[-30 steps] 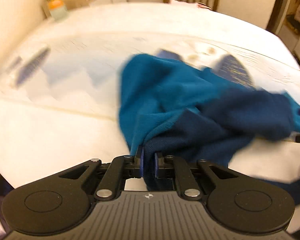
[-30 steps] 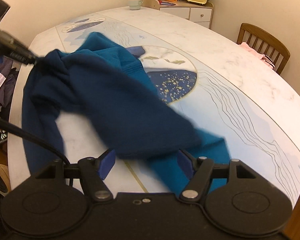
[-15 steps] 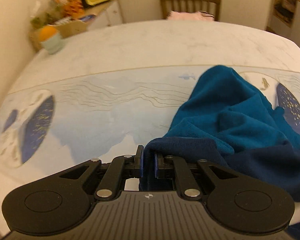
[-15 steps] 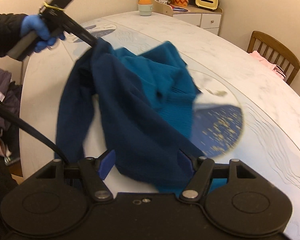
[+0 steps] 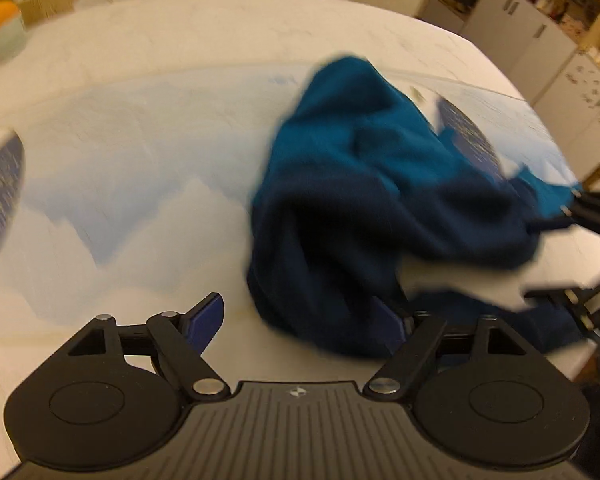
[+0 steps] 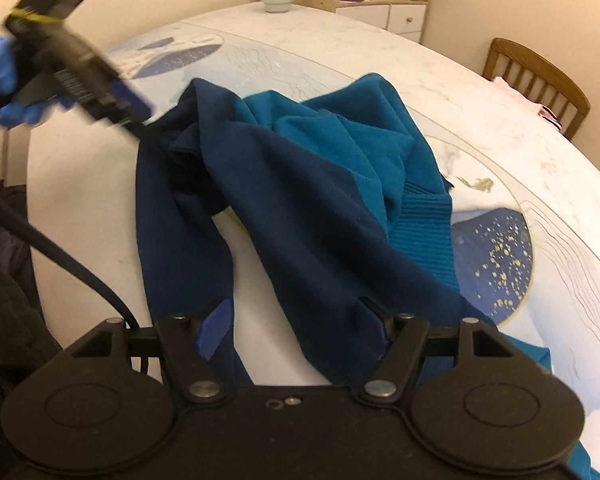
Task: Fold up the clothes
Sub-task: 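Grasp a navy sleeve with the left gripper while the right gripper spreads the sweater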
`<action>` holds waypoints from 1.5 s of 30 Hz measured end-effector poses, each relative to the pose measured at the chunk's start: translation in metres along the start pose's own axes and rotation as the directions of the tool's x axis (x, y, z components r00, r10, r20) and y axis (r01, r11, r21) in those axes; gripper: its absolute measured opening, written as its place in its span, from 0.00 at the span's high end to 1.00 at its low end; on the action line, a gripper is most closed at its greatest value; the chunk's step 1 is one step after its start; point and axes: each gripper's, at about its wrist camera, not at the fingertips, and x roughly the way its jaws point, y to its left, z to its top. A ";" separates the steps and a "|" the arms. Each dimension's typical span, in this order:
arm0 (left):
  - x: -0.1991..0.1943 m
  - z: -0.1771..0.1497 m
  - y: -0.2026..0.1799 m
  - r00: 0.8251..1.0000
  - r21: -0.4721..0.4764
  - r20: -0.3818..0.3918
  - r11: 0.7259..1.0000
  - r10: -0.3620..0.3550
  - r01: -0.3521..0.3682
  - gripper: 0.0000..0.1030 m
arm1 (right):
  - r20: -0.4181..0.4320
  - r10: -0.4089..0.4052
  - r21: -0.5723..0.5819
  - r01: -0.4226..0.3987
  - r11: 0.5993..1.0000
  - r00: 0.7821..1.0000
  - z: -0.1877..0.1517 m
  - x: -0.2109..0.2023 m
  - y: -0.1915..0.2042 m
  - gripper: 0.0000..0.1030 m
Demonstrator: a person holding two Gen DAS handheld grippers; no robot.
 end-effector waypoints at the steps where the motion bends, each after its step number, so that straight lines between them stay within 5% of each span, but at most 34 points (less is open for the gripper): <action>1: 0.004 -0.008 -0.002 0.999 -0.007 -0.025 0.999 -0.042 0.042 0.23 | -0.015 -0.012 0.010 0.013 1.000 1.000 -0.002 0.000 -0.001 0.00; 9: 0.036 -0.017 -0.018 0.979 -0.163 -0.010 0.966 -0.204 0.199 0.23 | -0.097 -0.096 0.077 0.103 0.992 0.991 -0.020 -0.011 -0.013 0.00; 14: 0.043 -0.009 -0.034 0.987 -0.126 -0.021 0.979 -0.161 0.157 0.24 | -0.086 -0.132 0.097 0.140 0.985 0.988 -0.017 -0.007 -0.013 0.00; 15: 0.042 -0.010 -0.036 0.990 -0.119 -0.019 0.983 -0.142 0.139 0.32 | -0.080 -0.136 0.100 0.144 0.985 0.988 -0.017 -0.004 -0.012 0.00; 18: 0.041 -0.010 -0.035 0.996 -0.113 -0.014 0.990 -0.083 0.081 0.77 | -0.058 -0.147 0.093 0.152 0.984 0.987 -0.012 0.005 -0.005 0.00; 22: 0.030 -0.014 -0.019 0.999 -0.156 0.041 0.987 -0.027 0.034 0.91 | -0.021 -0.156 0.090 0.157 0.983 0.988 -0.004 0.015 0.003 0.00; 26: 0.003 -0.019 0.011 0.989 -0.187 0.108 0.979 0.101 -0.080 0.93 | 0.002 -0.192 0.064 0.192 0.979 0.981 0.000 0.020 0.011 0.00; 31: -0.031 -0.019 0.060 0.962 -0.241 0.150 0.952 0.229 -0.189 0.93 | -0.028 -0.138 0.116 0.141 0.983 0.990 0.006 0.010 -0.001 0.00; 37: -0.073 0.002 0.072 0.949 -0.091 0.208 0.971 0.236 -0.222 0.93 | 0.076 -0.011 0.230 -0.007 0.973 0.997 0.016 -0.051 -0.040 0.00; 45: -0.048 0.056 0.044 0.950 0.052 0.220 0.970 0.221 -0.238 0.93 | 0.059 -0.232 0.283 0.207 0.937 0.971 0.042 -0.042 -0.114 0.00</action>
